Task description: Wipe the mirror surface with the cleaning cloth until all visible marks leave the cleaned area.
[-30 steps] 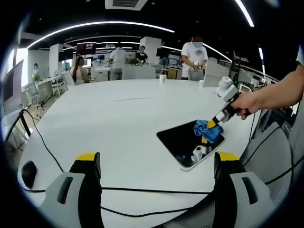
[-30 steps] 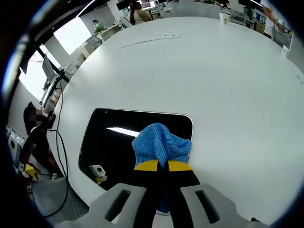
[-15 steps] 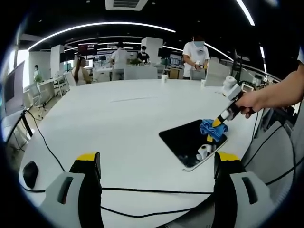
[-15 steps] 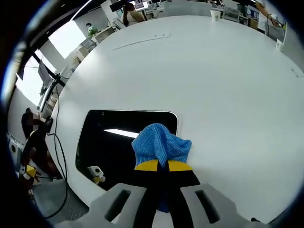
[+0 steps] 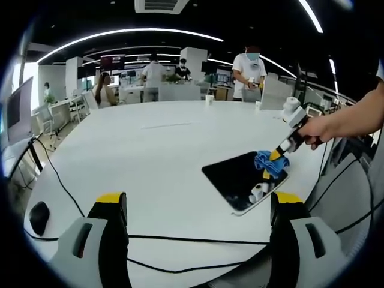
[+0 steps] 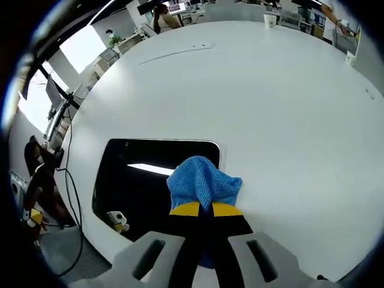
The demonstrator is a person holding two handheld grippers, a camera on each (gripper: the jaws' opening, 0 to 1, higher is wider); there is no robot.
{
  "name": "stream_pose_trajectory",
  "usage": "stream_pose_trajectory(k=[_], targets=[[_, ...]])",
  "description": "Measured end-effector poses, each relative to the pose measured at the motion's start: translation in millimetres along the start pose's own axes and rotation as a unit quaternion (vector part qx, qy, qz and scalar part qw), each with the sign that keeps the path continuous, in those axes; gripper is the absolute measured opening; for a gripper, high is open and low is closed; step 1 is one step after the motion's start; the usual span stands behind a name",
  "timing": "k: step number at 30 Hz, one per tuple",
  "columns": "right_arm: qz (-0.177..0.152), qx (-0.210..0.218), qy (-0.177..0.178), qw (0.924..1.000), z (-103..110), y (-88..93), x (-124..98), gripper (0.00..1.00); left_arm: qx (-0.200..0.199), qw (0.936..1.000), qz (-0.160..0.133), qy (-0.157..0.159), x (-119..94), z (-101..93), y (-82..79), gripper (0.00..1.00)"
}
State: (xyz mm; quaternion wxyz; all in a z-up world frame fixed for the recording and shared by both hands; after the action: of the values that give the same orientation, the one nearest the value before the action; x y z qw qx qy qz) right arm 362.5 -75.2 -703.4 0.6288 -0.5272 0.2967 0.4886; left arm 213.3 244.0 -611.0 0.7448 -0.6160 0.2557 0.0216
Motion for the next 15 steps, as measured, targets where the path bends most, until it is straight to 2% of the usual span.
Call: stream_pose_trajectory(k=[4,15], targets=[[-0.001,-0.007,0.004,1.0,1.4,1.2,-1.3,0.0,-0.002,1.0,0.0,-0.003,-0.1,0.3,0.2,0.99],[-0.014,0.018,0.006,0.9997,1.0,2.5,-2.4,0.0,0.005,0.9999,0.008,0.008,1.0,-6.3,1.2,0.99]])
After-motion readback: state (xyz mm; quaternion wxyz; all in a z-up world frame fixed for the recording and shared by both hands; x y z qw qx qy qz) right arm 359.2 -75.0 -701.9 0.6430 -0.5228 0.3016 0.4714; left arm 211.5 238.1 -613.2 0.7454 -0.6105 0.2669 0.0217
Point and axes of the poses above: the point that each gripper's makers call its tool centre point, and the gripper's own axes: x roughly forward along the fingers, z roughly to its left, y roughly out of its underside, the point moved 4 cm from there along -x, roughly backward along the fingers, and after that the axes turned 13 degrees about x, right-handed, at the moved point
